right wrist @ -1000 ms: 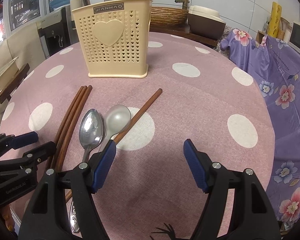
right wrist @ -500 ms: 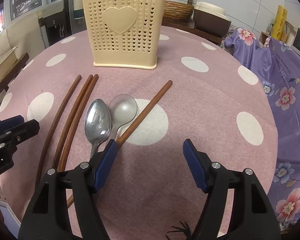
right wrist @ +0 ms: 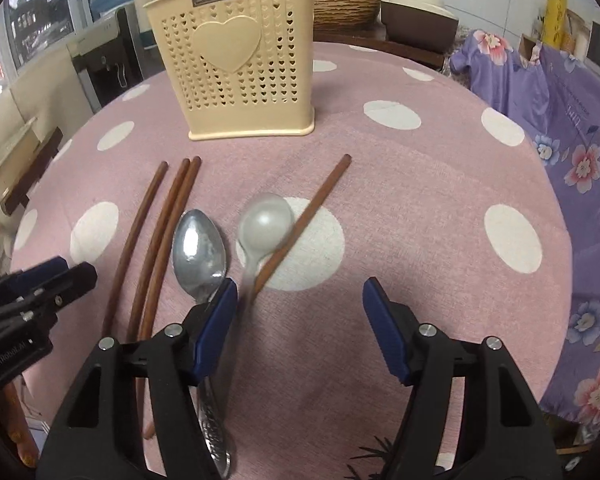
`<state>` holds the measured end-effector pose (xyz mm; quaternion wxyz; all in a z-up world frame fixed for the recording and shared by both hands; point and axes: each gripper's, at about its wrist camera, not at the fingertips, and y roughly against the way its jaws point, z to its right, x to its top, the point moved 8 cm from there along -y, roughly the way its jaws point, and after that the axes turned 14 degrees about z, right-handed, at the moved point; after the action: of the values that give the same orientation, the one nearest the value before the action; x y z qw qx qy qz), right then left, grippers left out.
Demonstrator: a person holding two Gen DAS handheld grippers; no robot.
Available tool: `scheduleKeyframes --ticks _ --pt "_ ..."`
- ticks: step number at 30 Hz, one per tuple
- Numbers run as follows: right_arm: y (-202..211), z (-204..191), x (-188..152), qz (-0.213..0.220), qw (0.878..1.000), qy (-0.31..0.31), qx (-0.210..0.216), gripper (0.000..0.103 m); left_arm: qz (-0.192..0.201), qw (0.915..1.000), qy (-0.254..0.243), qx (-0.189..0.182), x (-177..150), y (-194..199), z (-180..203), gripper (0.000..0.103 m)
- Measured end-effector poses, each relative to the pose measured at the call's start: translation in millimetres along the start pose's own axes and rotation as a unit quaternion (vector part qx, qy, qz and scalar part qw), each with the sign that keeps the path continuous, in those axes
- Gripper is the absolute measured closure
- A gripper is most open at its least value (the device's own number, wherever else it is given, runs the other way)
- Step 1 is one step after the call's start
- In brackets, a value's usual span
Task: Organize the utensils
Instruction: 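Move the right tool over the clear plastic spoon, nudging the spoons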
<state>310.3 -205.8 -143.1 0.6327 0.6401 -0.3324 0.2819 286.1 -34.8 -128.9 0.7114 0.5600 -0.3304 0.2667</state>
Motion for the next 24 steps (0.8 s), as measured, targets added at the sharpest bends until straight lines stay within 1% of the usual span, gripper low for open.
scheduleKeyframes --ticks 3,5,6,7,10,11,13,16,17,19,21,23,24 --pt "8.8 -10.0 -2.2 0.004 1.000 0.015 0.005 0.036 0.001 1.0000 0.002 -0.001 0.2 -0.2 1.1 0.049" --pt "15.4 -23.2 -8.3 0.002 0.999 0.044 0.002 0.034 0.000 1.0000 0.003 -0.003 -0.1 -0.7 1.8 0.049" --pt "18.8 -28.4 -10.8 0.006 0.998 0.058 -0.002 0.029 -0.001 1.0000 0.002 -0.003 -0.2 -0.9 1.7 0.049" --pt "21.8 -34.7 -14.7 0.010 0.997 0.078 -0.006 0.028 -0.001 1.0000 0.002 -0.003 -0.2 -0.9 1.6 0.049" --pt "21.6 -40.5 -29.3 -0.003 0.994 0.108 -0.014 0.027 -0.001 1.0000 0.003 -0.004 -0.2 -0.5 1.0 0.049" --pt "23.8 -38.7 -29.7 0.003 0.994 0.109 -0.015 0.026 -0.001 1.0000 0.004 -0.005 -0.3 -0.4 1.1 0.050" --pt "28.2 -29.5 -31.7 -0.002 0.994 0.111 -0.020 0.026 -0.001 1.0000 0.004 -0.006 -0.7 -0.5 0.8 0.049" --pt "36.3 1.9 -33.8 -0.009 0.991 0.117 -0.061 0.026 -0.001 0.9999 0.005 -0.010 -0.7 0.3 0.9 0.049" --pt "38.4 15.8 -35.0 -0.013 0.991 0.109 -0.072 0.026 0.000 0.9999 0.005 -0.010 -1.1 0.4 1.4 0.049" --pt "43.6 29.3 -37.3 -0.023 0.996 0.077 -0.043 0.026 0.000 0.9999 0.004 -0.012 -1.5 -0.1 2.6 0.049" --pt "49.2 32.6 -39.4 -0.031 0.998 0.055 -0.011 0.026 0.000 0.9999 0.004 -0.012 -1.9 -0.4 3.6 0.049" --pt "59.7 31.6 -34.6 -0.022 0.999 0.043 0.021 0.026 0.000 0.9999 0.004 -0.011 -1.7 -0.1 3.6 0.049" --pt "63.0 32.7 -30.4 -0.015 0.999 0.034 0.028 0.026 0.000 0.9999 0.004 -0.011 -1.9 -0.1 3.3 0.049"
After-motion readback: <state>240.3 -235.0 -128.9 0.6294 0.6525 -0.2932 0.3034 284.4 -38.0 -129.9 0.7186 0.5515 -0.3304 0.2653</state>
